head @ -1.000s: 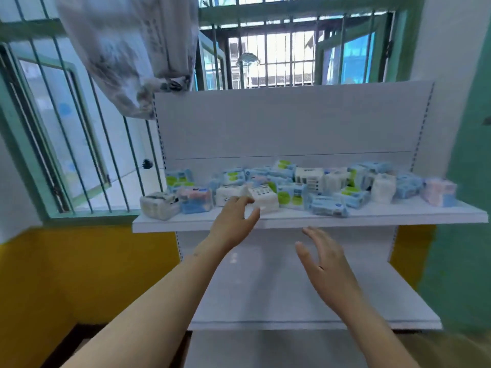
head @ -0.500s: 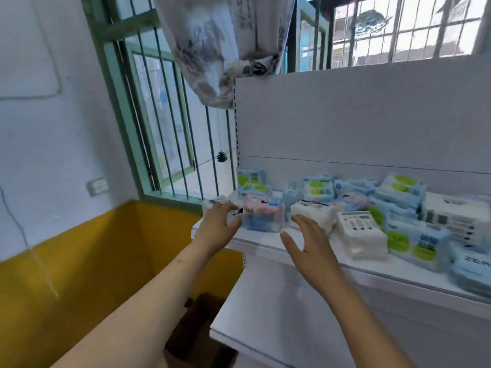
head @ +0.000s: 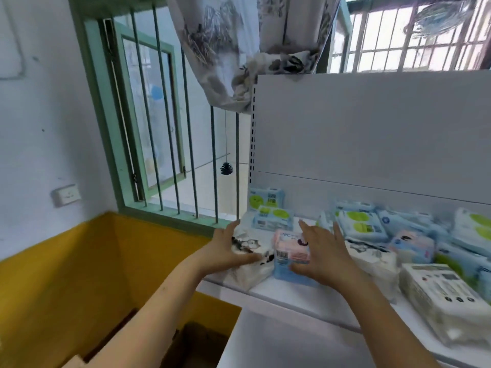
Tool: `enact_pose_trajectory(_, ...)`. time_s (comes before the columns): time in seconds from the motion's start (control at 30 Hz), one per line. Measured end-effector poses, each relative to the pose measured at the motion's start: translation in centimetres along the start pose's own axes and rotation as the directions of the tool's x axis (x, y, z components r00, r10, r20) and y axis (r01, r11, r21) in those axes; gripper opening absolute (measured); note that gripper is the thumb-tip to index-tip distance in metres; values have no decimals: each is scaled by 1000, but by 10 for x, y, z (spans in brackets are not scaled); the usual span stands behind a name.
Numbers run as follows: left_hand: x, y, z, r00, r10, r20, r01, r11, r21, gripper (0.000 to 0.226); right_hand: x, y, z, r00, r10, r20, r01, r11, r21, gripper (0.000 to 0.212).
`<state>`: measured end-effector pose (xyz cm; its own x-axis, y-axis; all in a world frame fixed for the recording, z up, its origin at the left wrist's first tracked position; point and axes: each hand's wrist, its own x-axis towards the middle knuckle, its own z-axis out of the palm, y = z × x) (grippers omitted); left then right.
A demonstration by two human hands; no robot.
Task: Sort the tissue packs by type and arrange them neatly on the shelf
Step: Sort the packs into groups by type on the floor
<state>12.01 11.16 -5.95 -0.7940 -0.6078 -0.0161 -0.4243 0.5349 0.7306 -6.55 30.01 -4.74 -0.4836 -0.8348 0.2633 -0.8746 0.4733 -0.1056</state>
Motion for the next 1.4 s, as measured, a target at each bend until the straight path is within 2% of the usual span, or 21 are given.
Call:
enact_pose_trajectory(0.07,4,-6,0,998,32,47,-33,999,21,122,12,1,-1,1000,-15,9,16,999,-35,88)
enact_pose_trajectory(0.17,6,-10,3,997,60,-40,-61,998,-32,115,20,2,1,999,-25,-27,26,999,38,89)
enact_pose_trajectory(0.27,11,-12,6,974,119,-193,-160,963,-219,100,27,-1,-1,979,26,-203,24,970,243,80)
enact_pose_trajectory(0.33,18,-14,6,955,72,-289,-184,907,-380,110,33,-5,-8,940,80,-331,56,922,383,75)
enact_pose_trajectory(0.4,23,-8,5,937,27,-347,-228,801,-554,114,37,-8,-20,910,155,-385,72,855,514,71)
enact_pose_trajectory(0.47,29,3,2,928,26,-371,-294,661,-691,109,39,-8,-31,892,244,-380,64,764,641,64)
enact_pose_trajectory(0.53,36,17,-1,914,9,-406,-342,553,-759,104,37,-4,-42,873,331,-358,73,637,767,60)
enact_pose_trajectory(0.63,48,36,4,889,-39,-455,-383,479,-790,98,29,4,-52,879,418,-228,23,442,897,70)
enact_pose_trajectory(0.73,61,66,28,925,-12,-380,-346,391,-853,70,18,21,-54,890,456,-27,-92,237,967,63)
enact_pose_trajectory(0.77,64,78,40,931,19,-364,-345,371,-862,59,10,28,-57,885,466,-1,-98,189,977,59)
enact_pose_trajectory(0.8,65,90,53,934,33,-355,-342,359,-868,56,0,36,-61,875,485,-10,-87,178,980,58)
enact_pose_trajectory(0.83,66,101,66,939,42,-341,-335,333,-882,64,-11,46,-66,855,518,-36,-75,192,978,57)
enact_pose_trajectory(0.93,59,137,104,973,36,-227,-229,230,-946,98,-57,66,-85,760,633,-146,-39,269,962,47)
enact_pose_trajectory(1.0,49,164,128,991,66,-116,-127,204,-971,94,-89,80,-95,685,702,-198,-26,295,955,41)
enact_pose_trajectory(1.03,41,179,141,991,111,-69,-89,190,-978,82,-106,87,-99,649,730,-213,-19,295,955,40)
enact_pose_trajectory(1.1,21,209,166,982,190,-7,-49,217,-975,47,-142,100,-109,586,779,-225,4,274,962,42)
enact_pose_trajectory(1.17,0,239,192,969,243,32,-28,240,-970,31,-181,115,-121,544,808,-226,12,262,965,47)
enact_pose_trajectory(1.3,-54,300,248,921,367,130,15,299,-954,37,-275,148,-143,433,877,-206,18,220,975,39)
enact_pose_trajectory(1.4,-109,340,303,866,437,242,81,354,-932,44,-358,169,-154,297,936,-191,-2,200,980,38)
